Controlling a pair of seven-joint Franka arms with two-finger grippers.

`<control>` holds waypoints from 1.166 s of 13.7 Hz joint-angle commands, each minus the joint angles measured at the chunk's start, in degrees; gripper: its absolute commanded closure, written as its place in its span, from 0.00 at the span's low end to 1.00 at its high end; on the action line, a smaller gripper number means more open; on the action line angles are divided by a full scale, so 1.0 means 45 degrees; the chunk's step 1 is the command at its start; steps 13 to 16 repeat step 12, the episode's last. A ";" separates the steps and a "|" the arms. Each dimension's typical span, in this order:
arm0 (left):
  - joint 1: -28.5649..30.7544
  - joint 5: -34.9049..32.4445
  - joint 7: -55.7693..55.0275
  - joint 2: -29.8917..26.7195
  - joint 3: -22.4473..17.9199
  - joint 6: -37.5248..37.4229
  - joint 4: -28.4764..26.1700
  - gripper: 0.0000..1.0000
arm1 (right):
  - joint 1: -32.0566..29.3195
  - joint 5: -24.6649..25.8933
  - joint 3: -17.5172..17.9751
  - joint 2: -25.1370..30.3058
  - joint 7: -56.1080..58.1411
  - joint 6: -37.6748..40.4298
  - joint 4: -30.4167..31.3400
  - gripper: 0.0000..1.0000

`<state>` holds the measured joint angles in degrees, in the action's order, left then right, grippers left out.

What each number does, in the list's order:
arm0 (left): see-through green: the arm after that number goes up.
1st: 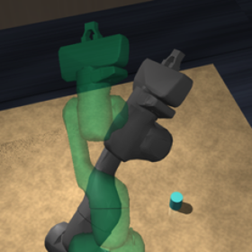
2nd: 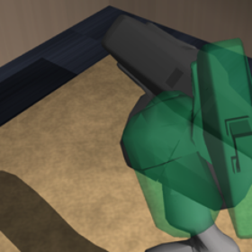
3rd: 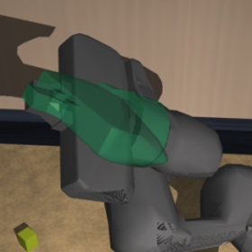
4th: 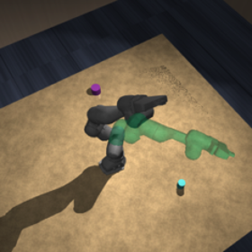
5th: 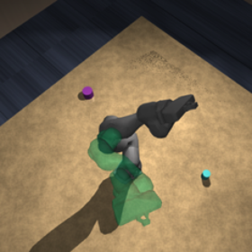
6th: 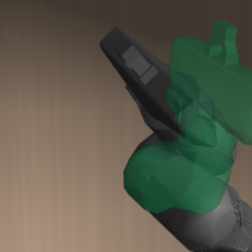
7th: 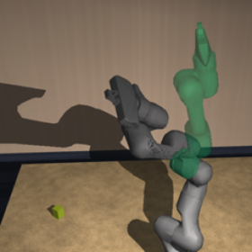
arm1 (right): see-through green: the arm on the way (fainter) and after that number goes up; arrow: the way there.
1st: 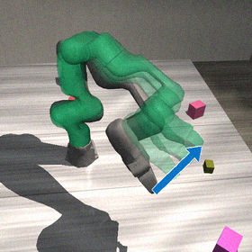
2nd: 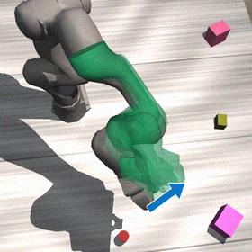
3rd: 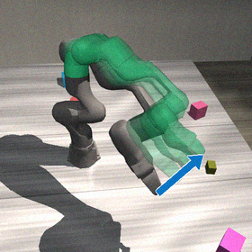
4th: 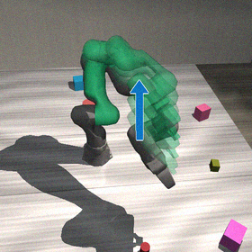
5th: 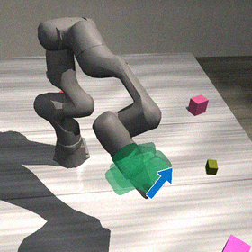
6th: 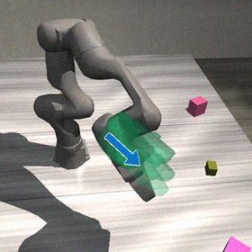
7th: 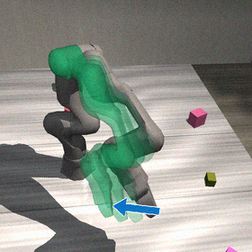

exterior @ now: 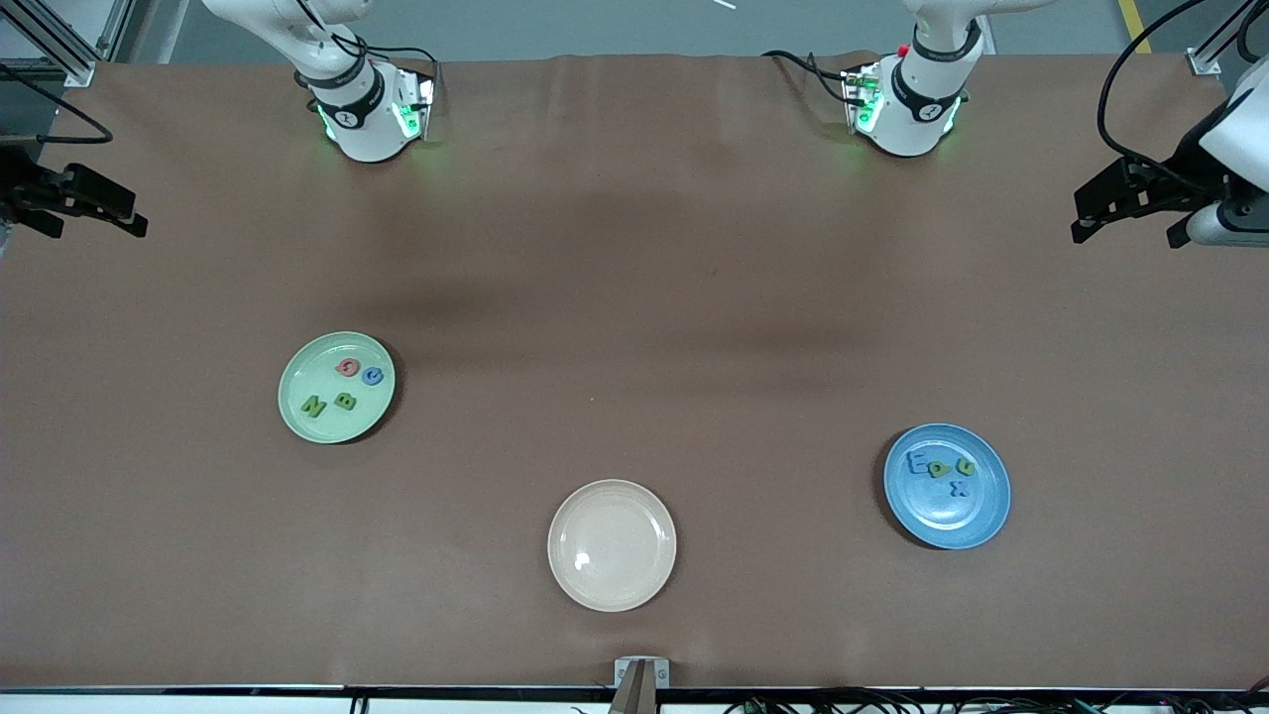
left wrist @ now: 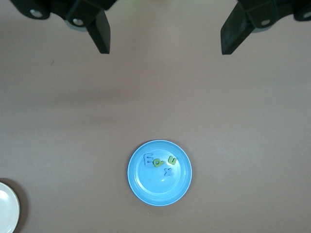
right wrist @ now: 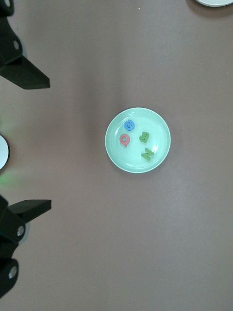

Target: Sort upper and lower case letters into plates

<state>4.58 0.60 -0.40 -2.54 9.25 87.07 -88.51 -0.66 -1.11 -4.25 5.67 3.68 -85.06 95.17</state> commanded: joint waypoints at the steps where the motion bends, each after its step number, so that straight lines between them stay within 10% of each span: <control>1: 0.0017 -0.0231 0.0069 0.0057 0.0035 -0.0013 0.0235 0.00 | -0.0146 -0.0086 0.0125 0.0460 -0.0017 -0.0180 0.0453 0.00; 16: -0.0042 -0.0231 -0.0126 0.0057 0.0054 -0.0052 0.0215 0.00 | -0.0146 -0.0008 0.0144 0.0460 -0.0017 -0.0199 0.0453 0.00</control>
